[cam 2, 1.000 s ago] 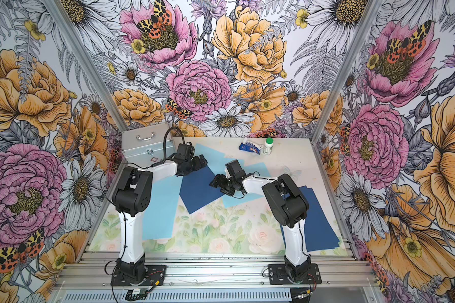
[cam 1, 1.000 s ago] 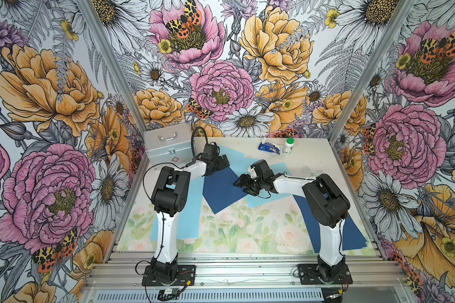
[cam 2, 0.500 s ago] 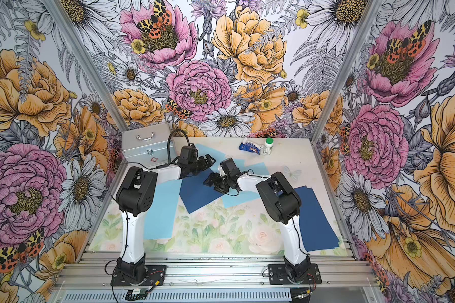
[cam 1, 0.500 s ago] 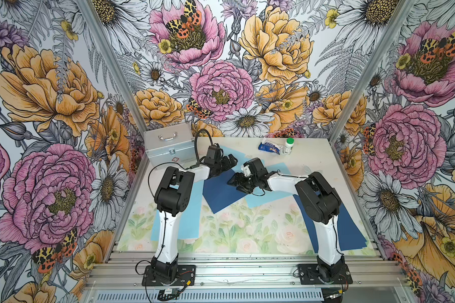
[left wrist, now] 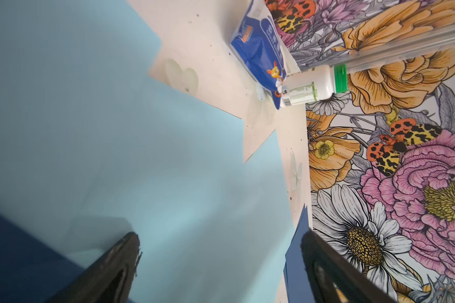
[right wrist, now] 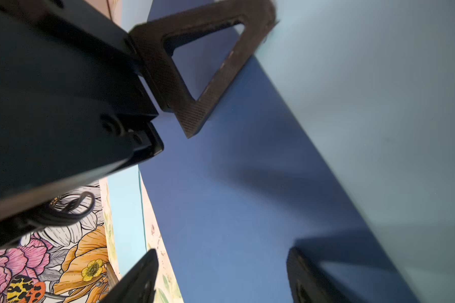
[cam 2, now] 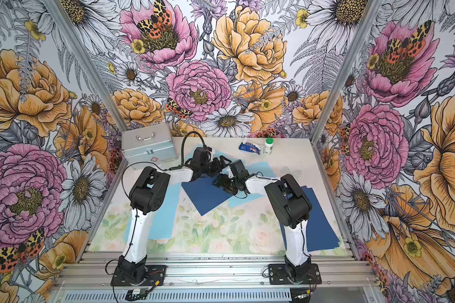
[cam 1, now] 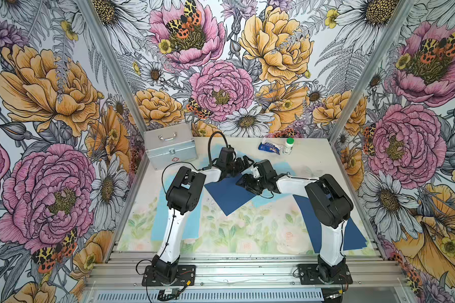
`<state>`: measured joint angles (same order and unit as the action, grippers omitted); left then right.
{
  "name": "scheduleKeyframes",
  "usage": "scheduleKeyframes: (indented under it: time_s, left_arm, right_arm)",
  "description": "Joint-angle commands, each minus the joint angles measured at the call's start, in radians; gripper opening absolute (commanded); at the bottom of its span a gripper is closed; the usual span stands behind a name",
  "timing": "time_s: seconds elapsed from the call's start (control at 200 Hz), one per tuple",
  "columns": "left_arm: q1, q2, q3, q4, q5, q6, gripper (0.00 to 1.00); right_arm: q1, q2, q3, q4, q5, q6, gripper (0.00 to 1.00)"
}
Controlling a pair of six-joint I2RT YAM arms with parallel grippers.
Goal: Sort the scattered colored papers by color
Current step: Move the colored paper at the center of the board.
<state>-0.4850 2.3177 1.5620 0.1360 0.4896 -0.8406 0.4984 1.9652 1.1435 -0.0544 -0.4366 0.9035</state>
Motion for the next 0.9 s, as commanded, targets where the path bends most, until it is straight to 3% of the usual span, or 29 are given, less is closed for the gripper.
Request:
scheduleKeyframes:
  time_s: [0.0, 0.195, 0.36, 0.575, 0.896]
  left_arm:
    - [-0.056, 0.112, 0.015, -0.165, 0.069, -0.043, 0.99]
    - [-0.07, 0.062, 0.087, -0.17, 0.058, -0.02, 0.99]
    - [-0.044, -0.131, 0.073, -0.371, -0.122, 0.156, 0.99]
    - [0.017, -0.42, -0.147, -0.439, -0.259, 0.17, 0.99]
    - [0.015, -0.6, -0.423, -0.447, -0.24, 0.137, 0.99]
  right_arm:
    - [-0.007, 0.017, -0.079, -0.176, 0.113, -0.015, 0.79]
    - [-0.014, -0.062, -0.135, -0.175, 0.153, -0.022, 0.79]
    - [-0.034, -0.159, -0.136, -0.189, 0.169, -0.069, 0.8]
    - [-0.053, -0.241, -0.089, -0.287, 0.218, -0.213, 0.83]
    - [-0.125, -0.222, -0.064, -0.426, 0.225, -0.257, 0.84]
